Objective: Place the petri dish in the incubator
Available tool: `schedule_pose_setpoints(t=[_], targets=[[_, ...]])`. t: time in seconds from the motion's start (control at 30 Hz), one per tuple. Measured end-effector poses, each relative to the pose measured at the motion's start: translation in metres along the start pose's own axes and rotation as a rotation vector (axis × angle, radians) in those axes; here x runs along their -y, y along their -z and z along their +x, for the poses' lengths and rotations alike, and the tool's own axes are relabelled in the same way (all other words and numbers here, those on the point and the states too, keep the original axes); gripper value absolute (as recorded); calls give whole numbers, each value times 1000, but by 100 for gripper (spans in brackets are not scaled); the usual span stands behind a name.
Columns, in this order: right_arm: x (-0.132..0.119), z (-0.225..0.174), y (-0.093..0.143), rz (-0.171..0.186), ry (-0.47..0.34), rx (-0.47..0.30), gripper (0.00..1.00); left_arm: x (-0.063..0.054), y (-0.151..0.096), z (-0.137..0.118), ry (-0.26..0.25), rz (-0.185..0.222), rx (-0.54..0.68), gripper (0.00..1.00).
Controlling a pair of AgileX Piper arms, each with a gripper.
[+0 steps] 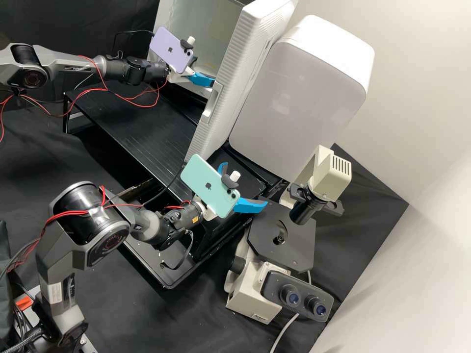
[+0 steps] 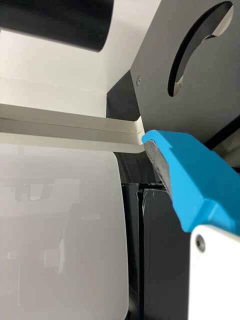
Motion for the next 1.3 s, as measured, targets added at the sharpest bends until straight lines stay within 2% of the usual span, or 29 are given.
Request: schedule_pose_setpoints(t=[1.3], targets=[[0, 0, 0, 0, 0, 0, 100, -3, -1, 0, -9, -3, 3, 100]])
